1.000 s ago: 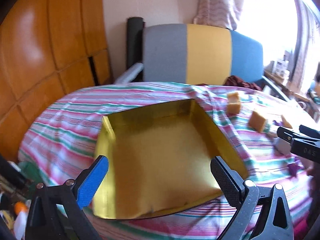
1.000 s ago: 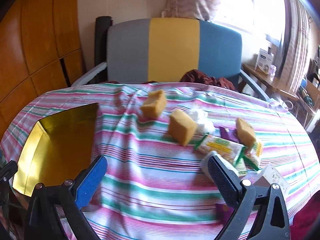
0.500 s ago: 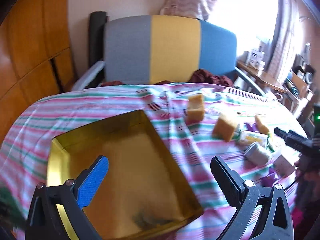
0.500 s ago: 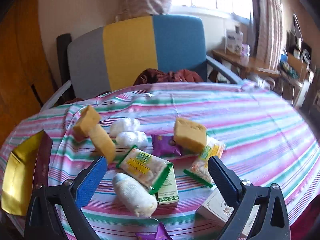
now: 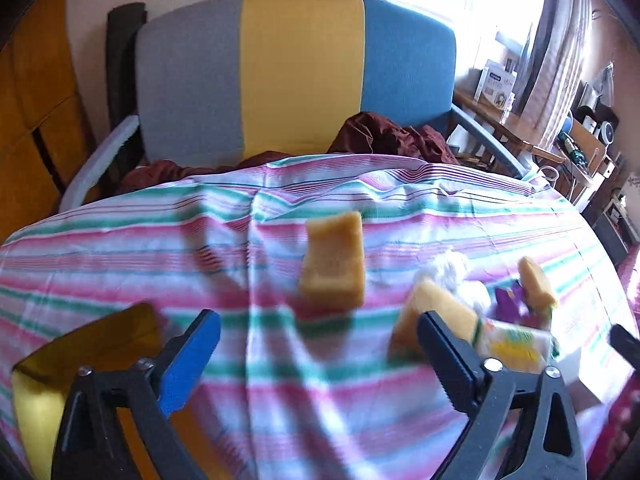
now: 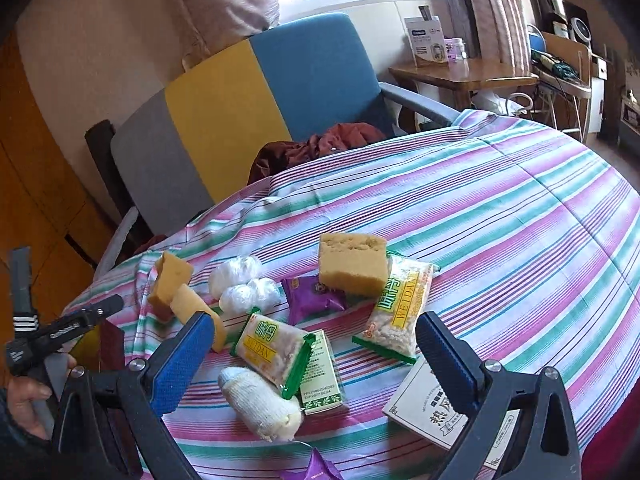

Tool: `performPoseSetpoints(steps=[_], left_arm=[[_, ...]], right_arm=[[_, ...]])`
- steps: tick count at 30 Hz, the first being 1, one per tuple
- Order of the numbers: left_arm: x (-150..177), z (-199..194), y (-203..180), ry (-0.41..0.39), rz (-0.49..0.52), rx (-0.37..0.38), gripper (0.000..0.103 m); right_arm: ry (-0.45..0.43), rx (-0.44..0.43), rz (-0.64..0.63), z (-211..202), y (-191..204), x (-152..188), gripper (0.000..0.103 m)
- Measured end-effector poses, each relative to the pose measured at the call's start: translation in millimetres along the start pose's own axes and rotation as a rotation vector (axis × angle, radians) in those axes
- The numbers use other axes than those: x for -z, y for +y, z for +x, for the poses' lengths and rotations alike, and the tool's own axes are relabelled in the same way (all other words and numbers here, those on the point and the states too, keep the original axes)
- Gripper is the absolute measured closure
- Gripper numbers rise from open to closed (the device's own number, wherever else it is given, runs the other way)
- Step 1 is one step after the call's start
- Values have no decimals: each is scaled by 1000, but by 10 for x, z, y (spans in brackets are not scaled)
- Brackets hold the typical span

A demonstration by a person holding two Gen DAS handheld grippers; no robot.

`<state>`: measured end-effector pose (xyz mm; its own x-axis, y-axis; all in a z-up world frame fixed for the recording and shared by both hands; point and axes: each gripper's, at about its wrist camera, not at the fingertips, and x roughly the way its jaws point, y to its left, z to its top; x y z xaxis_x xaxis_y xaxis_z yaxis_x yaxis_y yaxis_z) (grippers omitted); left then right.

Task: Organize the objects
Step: 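Grasp a yellow sponge with the left tool while the right tool reaches the white box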

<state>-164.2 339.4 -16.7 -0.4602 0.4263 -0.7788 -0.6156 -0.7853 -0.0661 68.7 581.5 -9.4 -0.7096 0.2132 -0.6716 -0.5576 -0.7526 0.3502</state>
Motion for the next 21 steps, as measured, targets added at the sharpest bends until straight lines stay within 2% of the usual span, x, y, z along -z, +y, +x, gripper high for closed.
performPoseSetpoints(steps=[1, 7, 11, 12, 13, 14, 15, 18, 21], left_arm=[[-47, 91, -7, 11, 0, -5, 10], [-252, 633, -47, 54, -15, -7, 10], [-312, 934, -89, 81, -15, -6, 12], [-311, 974, -94, 91, -15, -1, 26], [-306, 1047, -101, 117, -15, 11, 52], [-291, 1115, -105, 153, -17, 30, 52], [-276, 1114, -113, 155, -21, 35, 53], [-206, 991, -142, 119, -6, 41, 55], [-139, 809, -155, 104, -3, 26, 55]], right_arm=[[-4, -4, 30, -4, -61, -20, 1], [-15, -20, 208, -36, -438, -104, 1], [-64, 1, 325, -124, -712, -133, 1], [-73, 8, 347, -138, -770, -136, 1], [-79, 15, 371, -144, -828, -140, 1], [-76, 17, 391, -138, -879, -143, 1], [-69, 17, 411, -124, -925, -146, 1], [-43, 19, 441, -69, -986, -141, 1], [-27, 30, 418, -34, -944, -142, 1]])
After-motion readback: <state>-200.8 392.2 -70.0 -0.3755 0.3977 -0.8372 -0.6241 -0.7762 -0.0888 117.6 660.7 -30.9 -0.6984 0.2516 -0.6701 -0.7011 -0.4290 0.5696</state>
